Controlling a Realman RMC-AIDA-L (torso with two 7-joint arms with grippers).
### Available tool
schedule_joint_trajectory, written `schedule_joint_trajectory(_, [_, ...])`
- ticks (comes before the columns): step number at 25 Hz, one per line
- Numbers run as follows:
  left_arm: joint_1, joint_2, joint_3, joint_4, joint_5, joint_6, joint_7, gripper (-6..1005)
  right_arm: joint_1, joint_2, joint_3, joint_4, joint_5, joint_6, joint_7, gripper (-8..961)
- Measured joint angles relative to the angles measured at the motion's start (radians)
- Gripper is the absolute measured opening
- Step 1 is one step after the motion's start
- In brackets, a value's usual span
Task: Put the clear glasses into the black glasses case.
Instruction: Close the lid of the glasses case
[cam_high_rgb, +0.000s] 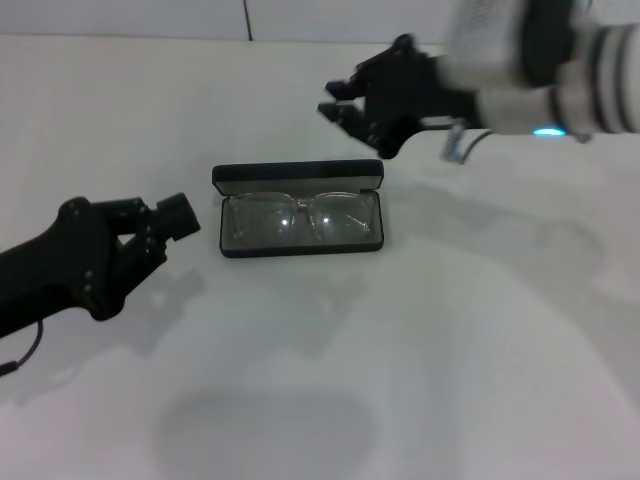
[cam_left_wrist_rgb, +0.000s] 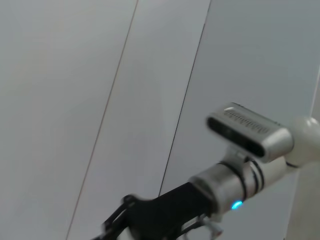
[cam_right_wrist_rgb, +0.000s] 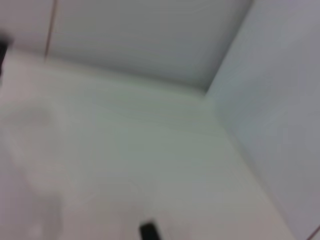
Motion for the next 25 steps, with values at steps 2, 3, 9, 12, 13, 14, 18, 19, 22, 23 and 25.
schedule_joint_trajectory(2, [-0.018, -0.001, -0.011, 0.001, -0.002, 0.0, -0.002, 95, -0.084, -0.002, 0.083, 0.002, 0.194, -0.043, -0.12, 168])
schedule_joint_trajectory(3, [-0.025, -0.002, -0.016, 0.0, -0.003, -0.001, -0.003, 95, -0.117, -0.003, 0.119, 0.014, 0.28, -0.071, -0.171, 169])
schedule_joint_trajectory(9, [-0.128, -0.029, -0.043, -0.007, -0.001, -0.171, -0.089, 95, -0.225, -0.005, 0.432, 0.434, 0.814, -0.508, -0.555, 175])
schedule_joint_trajectory(12, [-0.212, -0.042, -0.034, -0.006, 0.036, -0.271, -0.134, 95, -0.218, -0.007, 0.525, 0.589, 0.841, -0.615, -0.613, 178])
schedule_joint_trajectory(13, [-0.243, -0.049, -0.034, -0.007, 0.059, -0.303, -0.145, 95, -0.216, -0.009, 0.567, 0.659, 0.841, -0.664, -0.638, 179])
schedule_joint_trajectory(14, [-0.268, -0.055, -0.032, -0.008, 0.078, -0.328, -0.154, 96, -0.214, -0.009, 0.603, 0.723, 0.839, -0.705, -0.668, 180])
schedule_joint_trajectory(18, [-0.367, -0.065, 0.005, -0.046, 0.129, -0.472, -0.199, 96, -0.215, -0.008, 0.626, 0.838, 0.837, -0.751, -0.746, 184])
schedule_joint_trajectory(19, [-0.389, -0.065, 0.025, -0.069, 0.135, -0.512, -0.21, 96, -0.214, -0.006, 0.619, 0.847, 0.836, -0.752, -0.756, 185])
schedule_joint_trajectory(22, [-0.44, -0.065, 0.049, -0.137, 0.154, -0.613, -0.235, 96, -0.219, -0.004, 0.606, 0.871, 0.836, -0.763, -0.768, 187])
schedule_joint_trajectory(23, [-0.452, -0.066, 0.052, -0.153, 0.158, -0.645, -0.237, 96, -0.221, -0.004, 0.604, 0.877, 0.836, -0.769, -0.768, 188])
schedule_joint_trajectory(25, [-0.462, -0.067, 0.058, -0.181, 0.159, -0.698, -0.239, 96, -0.221, -0.004, 0.601, 0.889, 0.835, -0.776, -0.768, 190])
